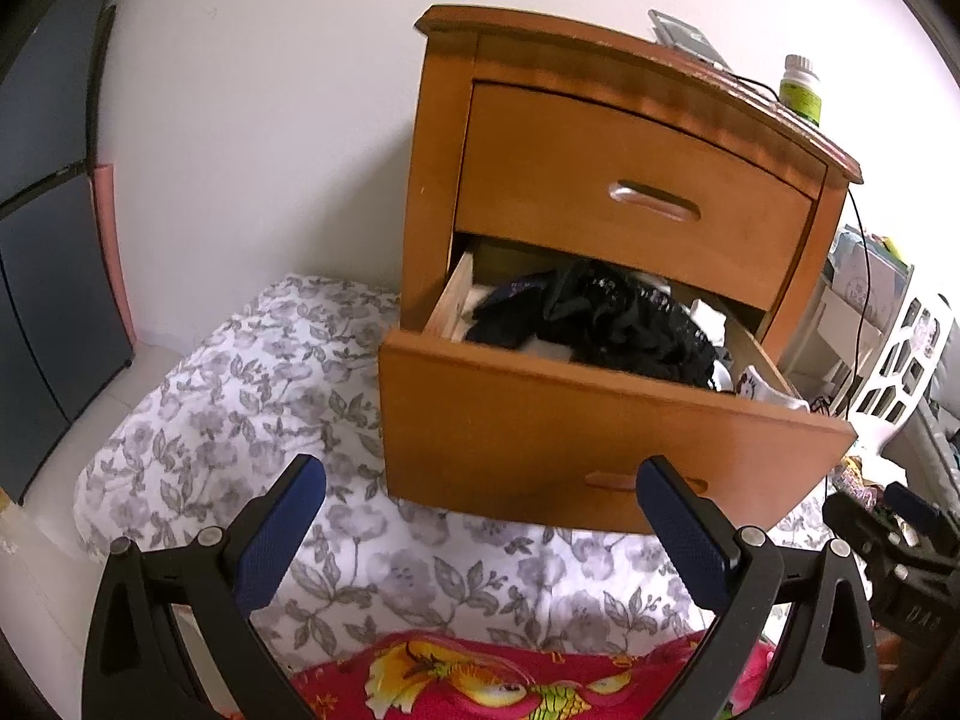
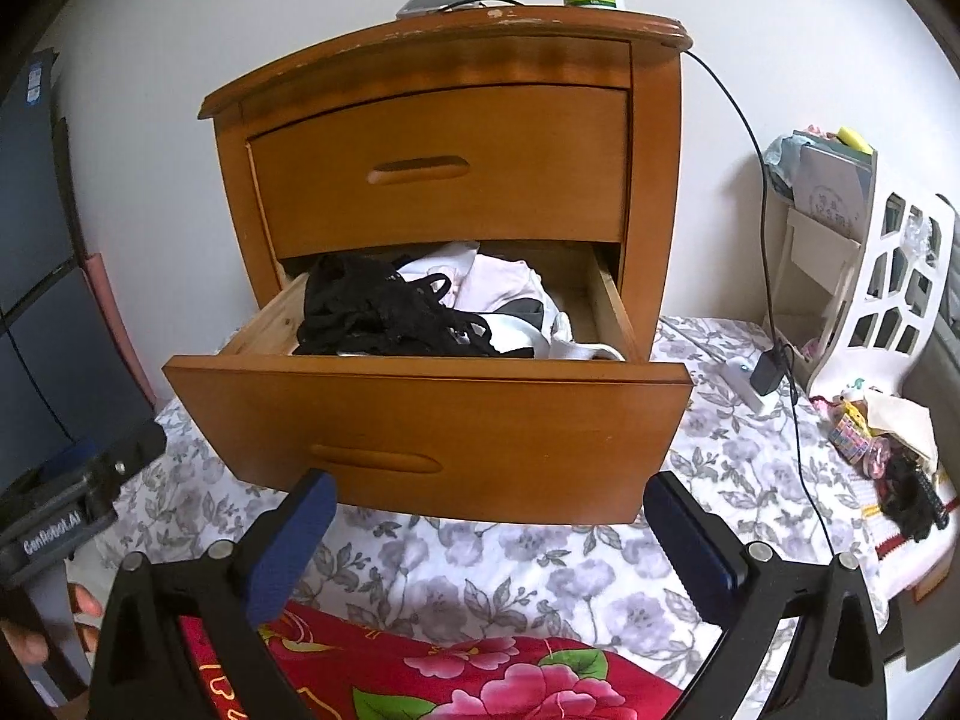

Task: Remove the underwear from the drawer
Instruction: 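Reach the left gripper into the drawer and grasp the black lace fabric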

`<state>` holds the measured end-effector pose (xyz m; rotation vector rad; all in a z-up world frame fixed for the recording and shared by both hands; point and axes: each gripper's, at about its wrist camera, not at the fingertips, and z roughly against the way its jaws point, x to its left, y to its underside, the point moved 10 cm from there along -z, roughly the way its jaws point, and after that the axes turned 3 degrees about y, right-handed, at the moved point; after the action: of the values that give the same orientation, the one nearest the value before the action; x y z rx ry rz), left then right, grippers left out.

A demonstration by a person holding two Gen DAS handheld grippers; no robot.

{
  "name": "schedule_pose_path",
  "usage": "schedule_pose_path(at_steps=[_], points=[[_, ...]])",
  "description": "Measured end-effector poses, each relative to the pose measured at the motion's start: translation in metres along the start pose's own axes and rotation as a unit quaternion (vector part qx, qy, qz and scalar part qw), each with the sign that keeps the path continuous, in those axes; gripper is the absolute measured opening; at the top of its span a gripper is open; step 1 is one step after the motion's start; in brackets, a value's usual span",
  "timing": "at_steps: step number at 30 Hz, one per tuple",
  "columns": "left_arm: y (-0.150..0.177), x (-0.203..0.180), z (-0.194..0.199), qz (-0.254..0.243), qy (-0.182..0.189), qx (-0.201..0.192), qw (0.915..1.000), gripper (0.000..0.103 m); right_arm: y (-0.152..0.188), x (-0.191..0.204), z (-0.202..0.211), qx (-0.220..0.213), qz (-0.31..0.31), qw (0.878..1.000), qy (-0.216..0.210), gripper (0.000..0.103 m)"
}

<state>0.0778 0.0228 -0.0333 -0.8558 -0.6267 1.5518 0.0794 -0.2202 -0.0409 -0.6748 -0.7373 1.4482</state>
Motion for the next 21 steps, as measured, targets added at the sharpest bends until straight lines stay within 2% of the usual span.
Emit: schedule_pose_path(at_steps=[3,11,21], points=[[-0.013,-0.007,-0.002,-0.008,0.021,0.003,0.9997,0.103,0.001,-0.002,-0.002,0.002,-0.007,1.0,-0.003,0.103],[-0.061,-0.02,-0.016,-0.061,-0.003,-0.019,0.998,0.103,0.001,-0.009,-0.005,-0.004,-0.005,1.0,0.008,0.103],[-0.108,-0.048,-0.054,-0.094,-0.001,0.009,0.9956,0.103,0.005,-0.009,-0.013,-0.005,-0.015,1.0,-0.001,0.103]])
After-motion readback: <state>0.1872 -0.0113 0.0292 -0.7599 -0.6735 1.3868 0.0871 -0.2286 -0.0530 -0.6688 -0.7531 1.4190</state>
